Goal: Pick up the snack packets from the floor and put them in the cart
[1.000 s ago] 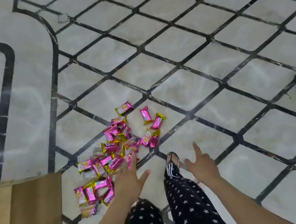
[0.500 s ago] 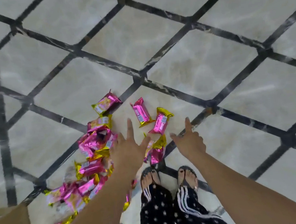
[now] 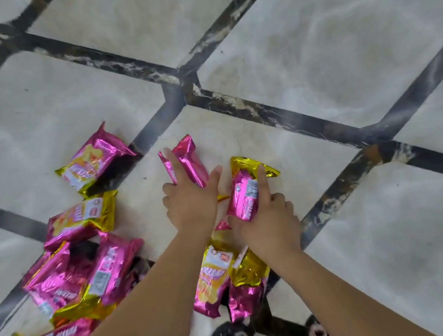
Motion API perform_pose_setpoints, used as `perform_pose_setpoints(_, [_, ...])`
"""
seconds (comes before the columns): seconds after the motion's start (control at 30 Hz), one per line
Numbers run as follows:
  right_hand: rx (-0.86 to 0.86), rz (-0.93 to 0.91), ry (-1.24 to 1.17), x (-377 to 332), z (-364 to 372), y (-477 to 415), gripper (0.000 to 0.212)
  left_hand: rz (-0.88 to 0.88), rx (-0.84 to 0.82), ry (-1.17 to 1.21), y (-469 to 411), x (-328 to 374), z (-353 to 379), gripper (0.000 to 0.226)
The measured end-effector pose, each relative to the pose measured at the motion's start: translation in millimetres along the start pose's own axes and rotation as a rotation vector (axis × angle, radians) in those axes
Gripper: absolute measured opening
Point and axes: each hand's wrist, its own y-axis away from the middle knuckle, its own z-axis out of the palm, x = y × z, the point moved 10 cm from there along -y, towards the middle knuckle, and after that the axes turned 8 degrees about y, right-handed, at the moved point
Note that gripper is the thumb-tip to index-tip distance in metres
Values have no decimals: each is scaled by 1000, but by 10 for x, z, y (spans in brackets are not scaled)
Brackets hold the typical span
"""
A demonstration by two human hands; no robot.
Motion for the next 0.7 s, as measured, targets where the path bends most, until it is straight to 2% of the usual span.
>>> perform_pose_setpoints(0.17, [42,-27,-34,24,-89,-140,105,155,10,85,-73,64,-84,99])
perform_pose_setpoints(0.37, [1,-77,-161,-12,-381,-57,94,360,-44,4,306,291,-474,101])
perform_pose_setpoints(0.5, [12,-142,-223,-126,-1120,295,85,433,-55,-68,755,639,-969,107])
perform_pose_setpoints(0.7, [40,-220,-229,-427,-2618,921,81,412,-83,-131,1506,1326,-2058,97])
